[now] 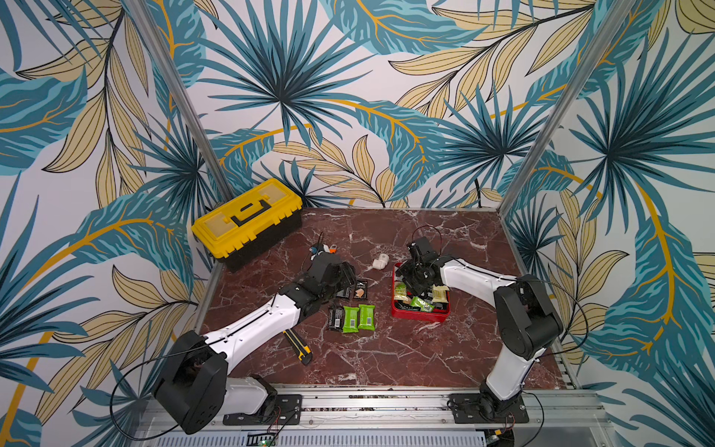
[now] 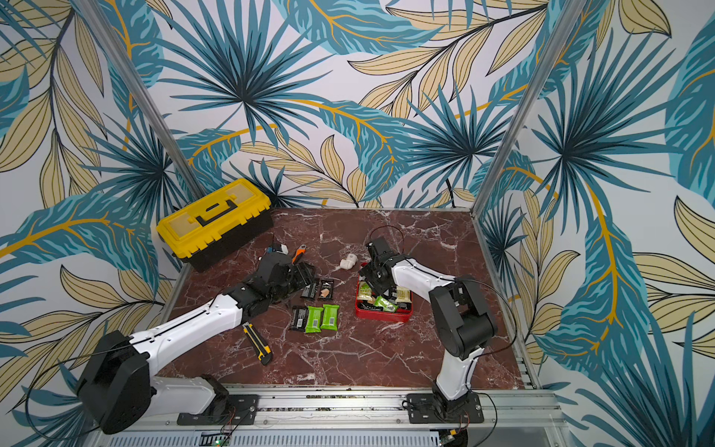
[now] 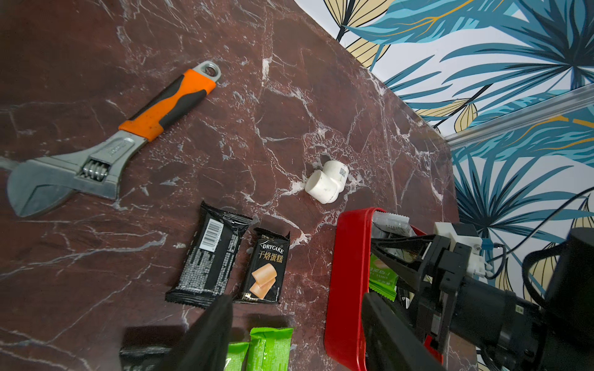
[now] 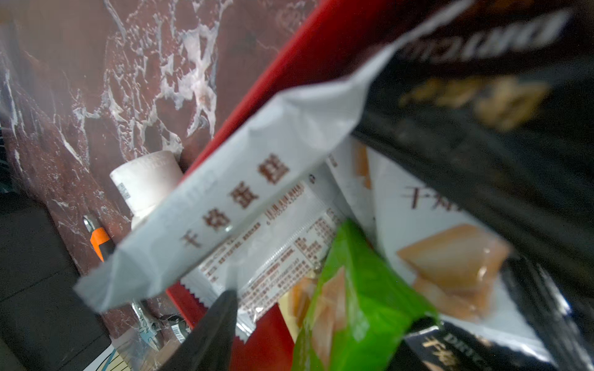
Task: Take the cookies out of the storage box
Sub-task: Pick up the cookie from the storage box.
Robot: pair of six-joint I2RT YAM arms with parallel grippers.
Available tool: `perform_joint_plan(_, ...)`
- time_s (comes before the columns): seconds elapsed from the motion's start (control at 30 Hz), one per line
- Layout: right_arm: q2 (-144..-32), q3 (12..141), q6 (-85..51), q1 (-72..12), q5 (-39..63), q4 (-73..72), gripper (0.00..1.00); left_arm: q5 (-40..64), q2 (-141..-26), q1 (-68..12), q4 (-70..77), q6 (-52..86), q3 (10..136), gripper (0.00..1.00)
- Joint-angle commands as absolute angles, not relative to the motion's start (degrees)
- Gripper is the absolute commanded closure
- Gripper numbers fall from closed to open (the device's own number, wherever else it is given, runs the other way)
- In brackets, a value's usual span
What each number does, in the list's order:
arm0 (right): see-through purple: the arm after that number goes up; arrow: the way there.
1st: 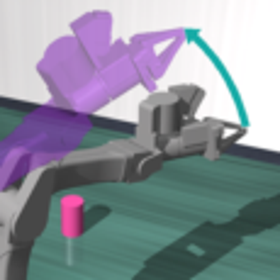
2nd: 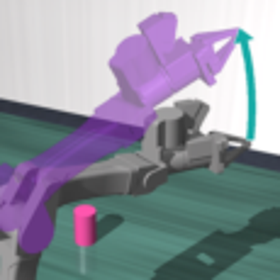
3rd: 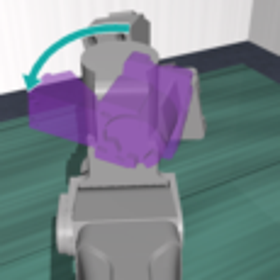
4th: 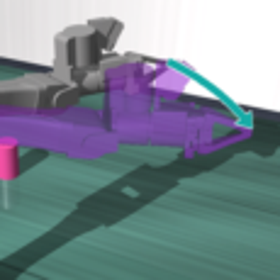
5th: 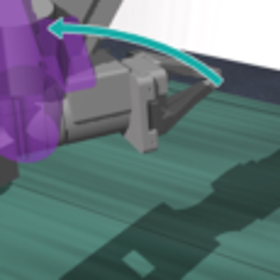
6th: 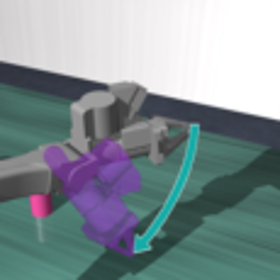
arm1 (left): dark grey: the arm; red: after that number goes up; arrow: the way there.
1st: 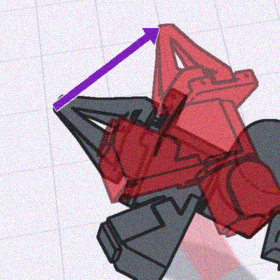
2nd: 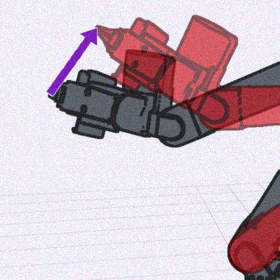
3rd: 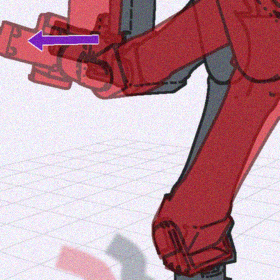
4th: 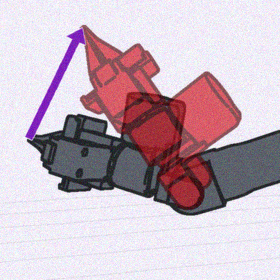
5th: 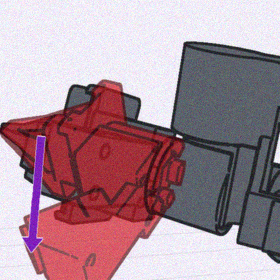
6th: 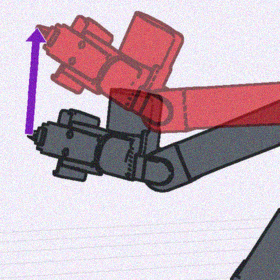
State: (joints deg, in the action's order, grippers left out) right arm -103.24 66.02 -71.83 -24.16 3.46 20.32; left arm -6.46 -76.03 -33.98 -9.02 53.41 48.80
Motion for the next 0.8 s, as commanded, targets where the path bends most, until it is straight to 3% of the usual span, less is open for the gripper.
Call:
perform_joint_plan(0.0,-103.9,64.1,-73.2,-23.9,3.0,19.2,0.42,-7.6,-73.7,-33.8,-9.5,52.1,51.2,0.32)
perform_joint_plan(0.47,-100.8,62.5,-71.7,-23.8,2.9,19.4,0.64,-7.6,-73.2,-33.8,-8.7,52.3,50.5,0.31)
perform_joint_plan(0.77,-99.2,62.7,-70.6,-23.6,2.0,20.6,0.72,-7.3,-73.1,-33.8,-8.6,52.6,50.1,0.32)
